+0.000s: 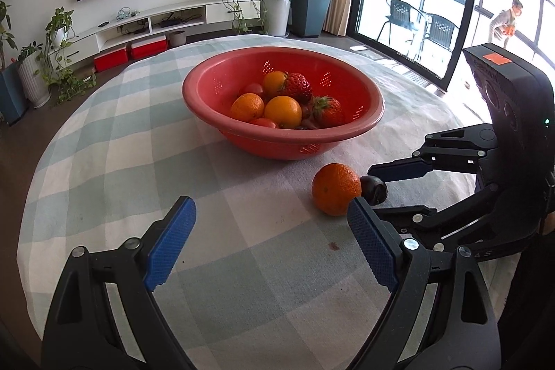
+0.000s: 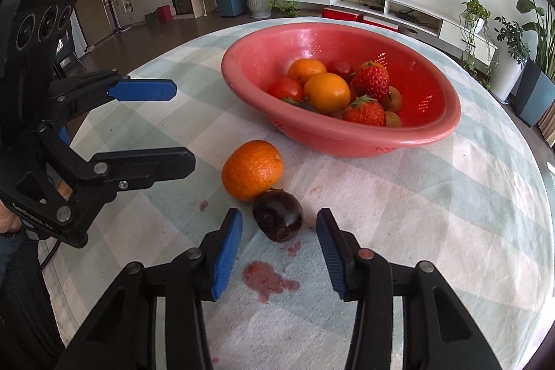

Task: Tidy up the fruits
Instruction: 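Withdraw both grippers from the colander toward the last orange and plum, then grasp the dark plum with the right gripper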

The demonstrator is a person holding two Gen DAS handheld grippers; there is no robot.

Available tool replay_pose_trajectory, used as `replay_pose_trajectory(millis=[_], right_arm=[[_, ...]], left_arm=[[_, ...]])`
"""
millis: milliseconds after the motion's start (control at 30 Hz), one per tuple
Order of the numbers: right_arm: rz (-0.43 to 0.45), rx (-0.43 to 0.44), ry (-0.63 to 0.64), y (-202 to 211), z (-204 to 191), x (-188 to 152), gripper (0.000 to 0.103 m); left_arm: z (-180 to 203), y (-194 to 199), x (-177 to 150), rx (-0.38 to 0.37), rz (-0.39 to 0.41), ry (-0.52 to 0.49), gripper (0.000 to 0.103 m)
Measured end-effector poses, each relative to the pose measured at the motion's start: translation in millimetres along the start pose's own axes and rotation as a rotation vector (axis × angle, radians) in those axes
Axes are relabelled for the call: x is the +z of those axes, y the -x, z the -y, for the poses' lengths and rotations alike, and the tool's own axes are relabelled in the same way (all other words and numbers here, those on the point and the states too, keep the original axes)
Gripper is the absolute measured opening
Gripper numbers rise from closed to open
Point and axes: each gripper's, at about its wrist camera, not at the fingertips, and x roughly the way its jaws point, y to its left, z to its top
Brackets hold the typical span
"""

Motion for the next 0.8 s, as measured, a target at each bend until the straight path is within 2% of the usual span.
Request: replay_pose_trajectory(millis=[167, 400, 567, 800], right_arm=[[0.001, -0.003, 0.005, -3, 1, 3, 0.045], [0.0, -0.01, 0.033, -4, -3, 7, 0.031], [0.004, -0.008, 0.024, 0, -4, 4, 0.03], [0.052, 0.01, -0.066, 23, 13, -1, 0.03]], left_arm=[[1, 0, 0, -0.003, -0.002, -0.004, 0.089], [4, -2, -1, -0.004, -0.007, -0.019, 0.089], [10, -4, -1, 0.001, -0.011, -0.049, 0.089], [28, -8, 5, -0.013, -0.035, -0.123, 0.089]])
